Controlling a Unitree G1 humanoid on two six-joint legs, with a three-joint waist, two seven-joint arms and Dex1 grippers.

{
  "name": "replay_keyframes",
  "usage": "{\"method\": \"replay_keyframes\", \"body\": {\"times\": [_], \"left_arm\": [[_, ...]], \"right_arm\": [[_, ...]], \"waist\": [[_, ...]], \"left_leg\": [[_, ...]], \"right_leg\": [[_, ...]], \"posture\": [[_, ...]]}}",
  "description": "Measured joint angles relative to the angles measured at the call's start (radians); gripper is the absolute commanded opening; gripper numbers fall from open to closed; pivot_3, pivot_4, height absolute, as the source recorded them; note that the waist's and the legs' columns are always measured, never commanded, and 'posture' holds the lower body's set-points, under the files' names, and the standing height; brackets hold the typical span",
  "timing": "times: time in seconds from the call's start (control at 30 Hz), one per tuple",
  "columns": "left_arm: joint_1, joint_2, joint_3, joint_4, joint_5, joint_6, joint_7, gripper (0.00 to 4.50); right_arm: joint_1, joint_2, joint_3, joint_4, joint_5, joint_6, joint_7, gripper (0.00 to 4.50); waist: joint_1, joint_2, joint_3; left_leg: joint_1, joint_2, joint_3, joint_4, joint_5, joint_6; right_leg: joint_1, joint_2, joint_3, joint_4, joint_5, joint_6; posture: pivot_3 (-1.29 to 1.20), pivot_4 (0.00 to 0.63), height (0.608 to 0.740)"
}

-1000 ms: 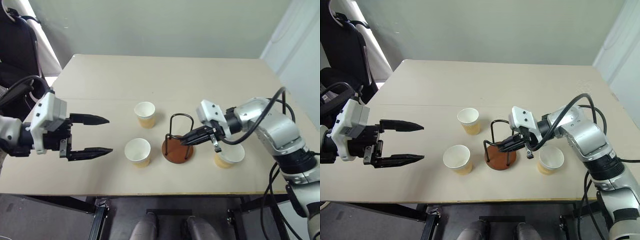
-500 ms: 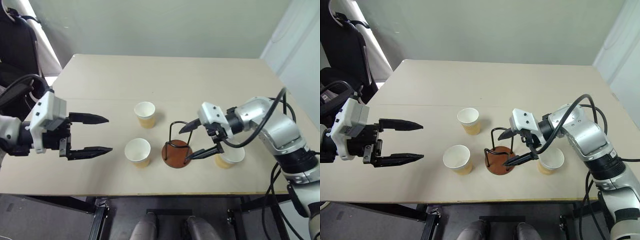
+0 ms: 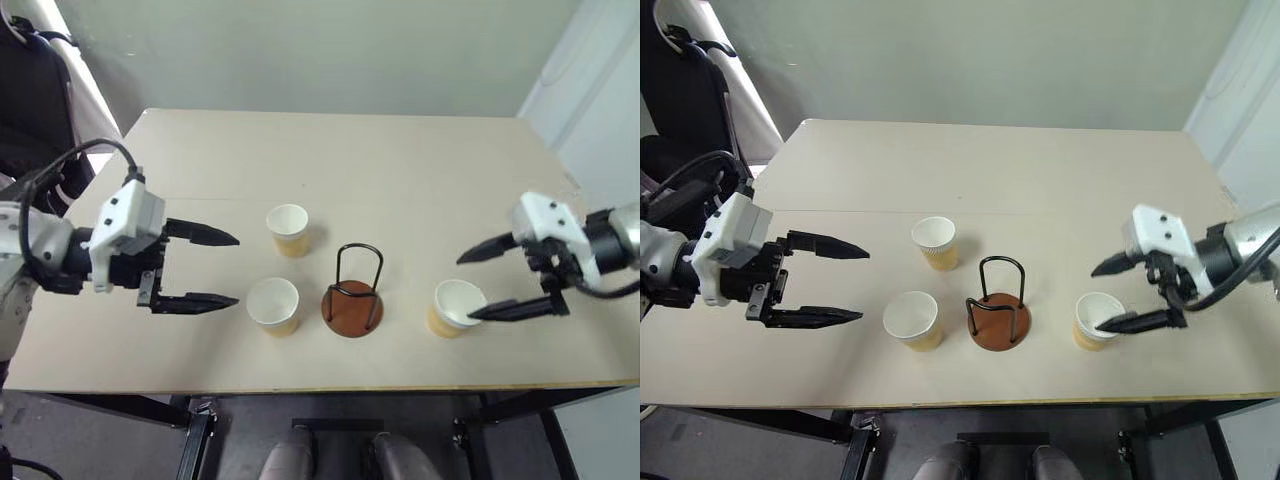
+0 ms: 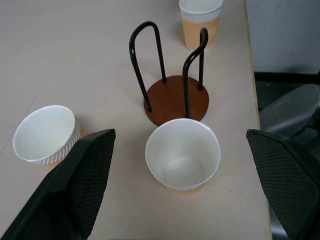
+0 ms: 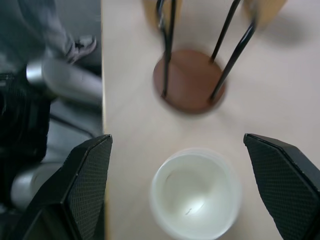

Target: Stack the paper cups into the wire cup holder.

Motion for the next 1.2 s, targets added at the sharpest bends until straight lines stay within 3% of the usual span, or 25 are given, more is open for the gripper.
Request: {"method": "replay_keyframes", "body": {"times": [0.17,0.47,0.57,0.9,1.03,1.2], "left_arm": [[-0.031,-0.002,-0.010,0.005,0.009,-0.006,-0.004,4.50],[0.022,-0.003,0.009,-0.016,0.014,0.009,0.006,4.50],[0.041,-0.001,0.033,-0.029,0.014,0.017,0.010,4.50],[0.072,0.001,0.066,-0.044,0.014,0.034,0.032,4.50],[0.072,0.001,0.066,-0.043,0.014,0.034,0.038,4.50],[0.072,0.007,0.079,-0.033,0.017,0.032,0.041,4.50]], "right_arm": [[0.034,0.000,0.020,-0.043,-0.035,-0.006,-0.047,4.25],[0.079,0.011,0.166,-0.058,-0.155,-0.079,-0.075,4.25],[0.075,0.030,0.216,-0.028,-0.213,-0.108,-0.076,3.67],[0.008,0.081,0.273,0.053,-0.292,-0.168,-0.049,0.03],[-0.007,0.082,0.267,0.050,-0.258,-0.172,0.002,0.03],[-0.183,0.101,0.115,0.067,-0.001,-0.144,0.153,0.03]], "waist": [[0.000,0.000,0.000],[0.000,-0.001,0.000],[-0.001,-0.001,0.000],[0.000,-0.001,0.000],[0.000,-0.001,0.000],[-0.002,0.000,0.001]], "left_leg": [[0.000,0.000,0.000,0.001,0.001,0.003],[-0.001,0.000,0.000,0.001,0.001,0.004],[0.000,0.000,0.000,0.002,0.001,0.005],[0.000,0.000,0.000,0.002,0.001,0.005],[0.000,0.000,0.000,0.002,0.002,0.005],[0.000,0.001,0.001,0.002,0.002,0.005]], "right_leg": [[0.001,0.000,0.000,0.000,0.001,0.002],[0.001,0.001,0.000,-0.001,0.001,0.003],[0.001,0.001,0.001,-0.001,0.001,0.003],[0.002,0.001,0.001,-0.001,0.001,0.003],[0.002,0.001,0.001,0.000,0.001,0.003],[0.001,0.002,0.002,0.000,0.001,0.003]], "posture": [[0.00,0.150,0.740],[0.00,0.150,0.740],[0.00,0.150,0.740],[0.00,0.150,0.740],[0.00,0.150,0.740],[0.00,0.150,0.740]]}}
